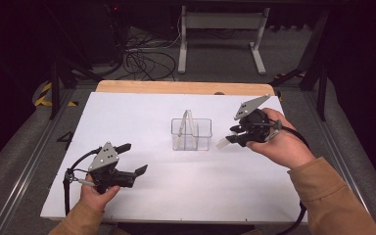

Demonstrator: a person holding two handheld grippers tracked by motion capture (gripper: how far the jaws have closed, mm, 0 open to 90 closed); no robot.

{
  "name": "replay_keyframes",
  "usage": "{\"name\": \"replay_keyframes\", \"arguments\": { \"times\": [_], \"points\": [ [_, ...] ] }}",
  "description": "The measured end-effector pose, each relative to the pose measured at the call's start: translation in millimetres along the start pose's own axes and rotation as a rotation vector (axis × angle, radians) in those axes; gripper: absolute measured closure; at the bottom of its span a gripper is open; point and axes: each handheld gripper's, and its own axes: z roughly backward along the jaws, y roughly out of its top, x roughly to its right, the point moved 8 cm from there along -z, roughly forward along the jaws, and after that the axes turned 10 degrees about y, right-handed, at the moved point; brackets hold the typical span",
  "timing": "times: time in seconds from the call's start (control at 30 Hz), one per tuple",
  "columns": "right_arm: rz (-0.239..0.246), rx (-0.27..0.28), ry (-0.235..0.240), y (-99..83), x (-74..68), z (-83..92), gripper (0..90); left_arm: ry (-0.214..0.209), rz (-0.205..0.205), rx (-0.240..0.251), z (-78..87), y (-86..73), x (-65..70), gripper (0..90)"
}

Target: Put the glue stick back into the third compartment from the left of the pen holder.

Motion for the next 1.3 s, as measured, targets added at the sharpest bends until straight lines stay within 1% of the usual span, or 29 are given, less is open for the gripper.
{"name": "replay_keyframes", "arguments": {
  "times": [0.1, 0.13, 0.2, 0.23, 0.27, 0.37, 0.43, 0.63, 0.7, 0.8, 0.97, 1.1, 1.23, 1.3],
  "points": [
    [0.012, -0.007, 0.001, 3.3, 0.8, -1.4, 65.5, 0.0, 0.001, 0.002, 0.4, -0.1, -0.6, 11.7],
    [0.005, -0.006, -0.005, 5.1, 1.4, -2.3, 65.5, 0.001, 0.002, 0.002, 0.5, -0.1, -0.7, 11.7],
    [0.002, -0.003, -0.001, 7.5, 1.9, -3.9, 65.5, 0.002, 0.002, 0.001, 0.9, -0.2, -0.8, 11.7],
    [-0.002, -0.007, -0.016, 8.7, 3.5, -3.4, 65.5, 0.002, 0.002, 0.001, 1.0, -0.2, -0.8, 11.7],
    [-0.005, 0.0, -0.01, 10.5, 3.9, -4.0, 65.5, 0.004, 0.0, 0.003, 1.0, -0.1, -1.0, 11.7],
    [-0.018, 0.009, -0.022, 15.6, 7.0, -2.9, 65.5, 0.004, 0.001, 0.003, 1.1, -0.2, -1.4, 11.7],
    [-0.031, 0.024, -0.021, 19.5, 7.9, -2.6, 65.5, 0.006, 0.0, 0.005, 1.2, -0.1, -1.7, 11.7],
    [-0.032, 0.03, -0.029, 30.1, 10.5, -2.0, 65.5, 0.006, 0.004, 0.001, 2.1, -0.9, -1.5, 11.7],
    [-0.033, 0.033, -0.042, 34.7, 11.9, -2.2, 65.5, 0.007, 0.004, 0.002, 2.6, -1.0, -1.8, 11.7],
    [-0.034, 0.035, -0.046, 41.6, 12.8, -5.2, 65.5, 0.01, 0.006, 0.004, 3.8, -1.2, -2.4, 11.7],
    [-0.048, 0.021, -0.064, 49.9, 16.2, -12.6, 65.5, 0.013, 0.012, 0.005, 5.5, -2.0, -3.4, 11.7],
    [-0.073, 0.025, -0.074, 54.9, 18.7, -17.2, 65.5, 0.015, 0.012, 0.006, 6.1, -2.0, -4.2, 11.7],
    [-0.074, 0.017, -0.08, 57.6, 19.5, -23.1, 65.4, 0.014, 0.012, 0.006, 6.0, -2.0, -4.2, 11.7],
    [-0.065, 0.003, -0.091, 58.2, 19.7, -26.6, 65.4, 0.014, 0.012, 0.005, 6.0, -2.1, -4.1, 11.7]
  ]
}}
